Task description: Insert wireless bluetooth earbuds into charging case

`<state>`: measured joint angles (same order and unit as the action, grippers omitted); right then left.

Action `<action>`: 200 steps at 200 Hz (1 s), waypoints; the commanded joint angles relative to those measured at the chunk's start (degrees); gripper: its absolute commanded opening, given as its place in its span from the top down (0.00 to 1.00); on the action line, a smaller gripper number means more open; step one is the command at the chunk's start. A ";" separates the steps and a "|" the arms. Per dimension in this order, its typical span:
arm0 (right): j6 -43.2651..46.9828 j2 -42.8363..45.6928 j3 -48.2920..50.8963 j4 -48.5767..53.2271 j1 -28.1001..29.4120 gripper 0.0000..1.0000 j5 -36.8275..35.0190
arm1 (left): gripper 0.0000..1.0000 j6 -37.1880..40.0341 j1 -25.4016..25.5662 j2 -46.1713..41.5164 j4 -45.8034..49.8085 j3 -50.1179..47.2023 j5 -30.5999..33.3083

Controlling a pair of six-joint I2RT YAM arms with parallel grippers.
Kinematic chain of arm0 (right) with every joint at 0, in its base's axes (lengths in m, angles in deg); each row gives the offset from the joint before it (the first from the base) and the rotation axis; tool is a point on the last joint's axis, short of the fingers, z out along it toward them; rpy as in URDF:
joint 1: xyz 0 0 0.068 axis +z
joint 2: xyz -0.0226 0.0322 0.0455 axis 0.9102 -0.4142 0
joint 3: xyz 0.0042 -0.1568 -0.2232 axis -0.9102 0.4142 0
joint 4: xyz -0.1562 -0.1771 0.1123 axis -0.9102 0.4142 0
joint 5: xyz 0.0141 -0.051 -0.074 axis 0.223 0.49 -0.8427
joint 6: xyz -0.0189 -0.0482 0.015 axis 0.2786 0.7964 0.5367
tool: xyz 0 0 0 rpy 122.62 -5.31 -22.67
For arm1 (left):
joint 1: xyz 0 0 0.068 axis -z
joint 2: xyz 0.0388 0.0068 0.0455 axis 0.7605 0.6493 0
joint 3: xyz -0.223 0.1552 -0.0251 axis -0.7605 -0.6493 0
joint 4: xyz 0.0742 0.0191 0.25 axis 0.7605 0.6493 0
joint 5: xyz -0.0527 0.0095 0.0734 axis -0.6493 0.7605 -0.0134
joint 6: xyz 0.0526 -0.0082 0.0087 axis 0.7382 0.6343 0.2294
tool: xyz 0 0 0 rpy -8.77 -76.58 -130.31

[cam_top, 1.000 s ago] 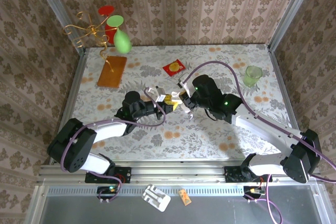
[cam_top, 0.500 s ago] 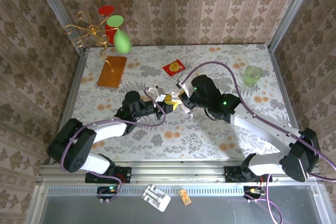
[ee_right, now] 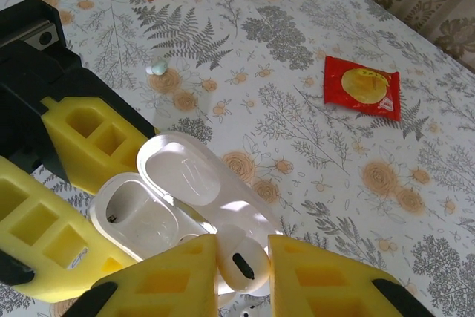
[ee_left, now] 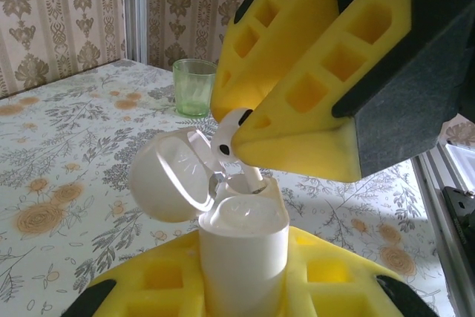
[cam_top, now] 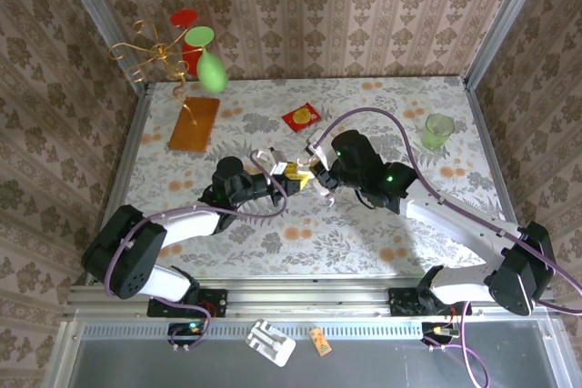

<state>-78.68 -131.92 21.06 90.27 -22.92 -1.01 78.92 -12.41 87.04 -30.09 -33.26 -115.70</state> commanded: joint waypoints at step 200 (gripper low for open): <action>-15.13 13.57 4.31 -7.69 -9.57 0.29 21.32 | 1.00 1.54 0.32 -1.75 -4.27 1.01 -0.59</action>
<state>-86.68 -120.81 23.03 86.88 -28.65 12.47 78.79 -12.41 87.04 -31.46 -33.00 -115.67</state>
